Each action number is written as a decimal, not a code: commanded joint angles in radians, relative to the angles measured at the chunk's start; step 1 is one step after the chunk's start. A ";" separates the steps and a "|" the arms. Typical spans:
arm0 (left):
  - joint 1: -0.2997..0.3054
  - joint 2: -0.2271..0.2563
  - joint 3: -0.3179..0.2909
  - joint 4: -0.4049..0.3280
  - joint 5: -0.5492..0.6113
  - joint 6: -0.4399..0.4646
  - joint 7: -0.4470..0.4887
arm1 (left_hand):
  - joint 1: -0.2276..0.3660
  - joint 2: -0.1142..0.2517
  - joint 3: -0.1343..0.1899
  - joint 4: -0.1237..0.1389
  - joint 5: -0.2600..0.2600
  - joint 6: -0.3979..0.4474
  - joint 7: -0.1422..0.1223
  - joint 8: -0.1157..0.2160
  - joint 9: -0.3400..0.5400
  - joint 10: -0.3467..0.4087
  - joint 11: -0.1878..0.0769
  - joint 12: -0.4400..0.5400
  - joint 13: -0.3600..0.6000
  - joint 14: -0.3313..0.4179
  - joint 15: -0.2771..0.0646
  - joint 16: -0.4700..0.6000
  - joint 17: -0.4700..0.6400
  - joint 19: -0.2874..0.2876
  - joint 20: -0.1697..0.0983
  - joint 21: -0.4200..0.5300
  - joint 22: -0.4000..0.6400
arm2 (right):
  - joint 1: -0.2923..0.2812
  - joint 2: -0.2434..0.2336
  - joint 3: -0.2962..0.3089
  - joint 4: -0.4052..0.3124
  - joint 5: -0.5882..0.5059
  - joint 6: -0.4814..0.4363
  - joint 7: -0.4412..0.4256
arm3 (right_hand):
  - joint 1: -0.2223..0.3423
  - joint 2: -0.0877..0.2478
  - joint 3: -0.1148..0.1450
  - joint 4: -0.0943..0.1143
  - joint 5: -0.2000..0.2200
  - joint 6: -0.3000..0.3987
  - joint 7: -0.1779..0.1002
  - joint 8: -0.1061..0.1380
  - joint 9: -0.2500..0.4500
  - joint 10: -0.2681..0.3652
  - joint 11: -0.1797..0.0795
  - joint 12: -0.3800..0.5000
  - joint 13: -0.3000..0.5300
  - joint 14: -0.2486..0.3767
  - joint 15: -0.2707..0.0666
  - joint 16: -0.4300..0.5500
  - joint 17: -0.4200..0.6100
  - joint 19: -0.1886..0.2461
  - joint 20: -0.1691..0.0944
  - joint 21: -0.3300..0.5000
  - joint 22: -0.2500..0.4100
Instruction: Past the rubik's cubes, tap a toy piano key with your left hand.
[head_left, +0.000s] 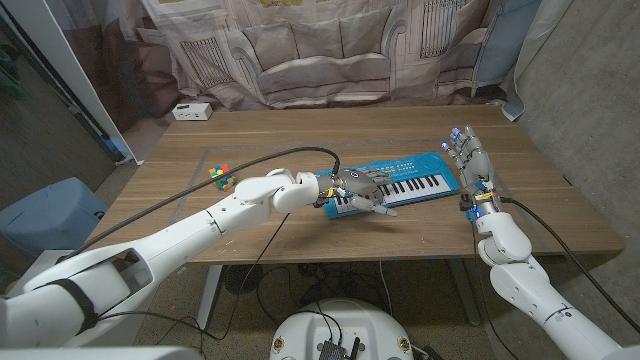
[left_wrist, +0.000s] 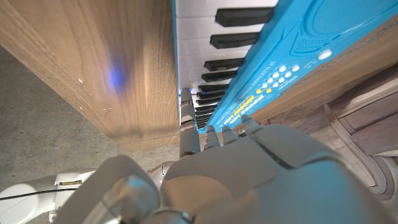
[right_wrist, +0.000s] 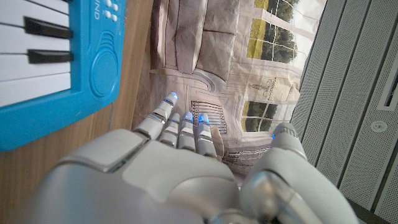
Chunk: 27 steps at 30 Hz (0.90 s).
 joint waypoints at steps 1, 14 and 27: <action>-0.002 -0.001 0.006 0.006 -0.008 0.005 -0.003 | 0.007 0.018 0.001 -0.003 0.003 0.009 0.001 0.007 0.004 0.002 -0.002 0.010 0.001 -0.027 0.002 0.005 0.002 -0.087 0.002 0.005 0.003 | -0.002 0.001 0.003 -0.004 -0.003 0.004 -0.003 | 0.005 0.008 -0.001 0.000 0.002 0.010 -0.001 -0.001 0.003 0.009 -0.004 -0.002 0.006 0.004 0.004 -0.004 0.006 0.001 0.006 0.000 0.004; 0.003 0.003 0.004 0.000 -0.017 0.009 -0.003 | 0.010 0.019 0.002 -0.004 0.004 0.014 0.015 0.007 0.004 0.009 -0.001 0.014 0.000 -0.023 0.001 0.007 0.002 -0.083 0.004 0.008 0.003 | 0.000 -0.004 0.002 -0.010 -0.007 -0.003 -0.003 | 0.006 0.008 -0.002 0.000 0.002 0.012 -0.002 -0.001 0.003 0.011 -0.003 -0.001 0.006 0.005 0.003 -0.004 0.006 0.002 0.007 0.000 0.004; 0.000 0.006 0.004 -0.007 -0.004 0.013 -0.004 | 0.014 0.020 0.004 -0.005 0.005 0.027 0.015 0.010 0.003 0.022 -0.003 0.020 0.000 -0.017 0.001 0.010 0.002 -0.080 0.005 0.010 0.003 | 0.000 0.003 0.002 -0.014 -0.003 -0.012 -0.016 | 0.006 0.010 -0.003 0.000 0.002 0.013 -0.002 -0.001 0.003 0.012 -0.002 -0.002 0.006 0.004 0.003 -0.005 0.006 0.001 0.007 0.000 0.004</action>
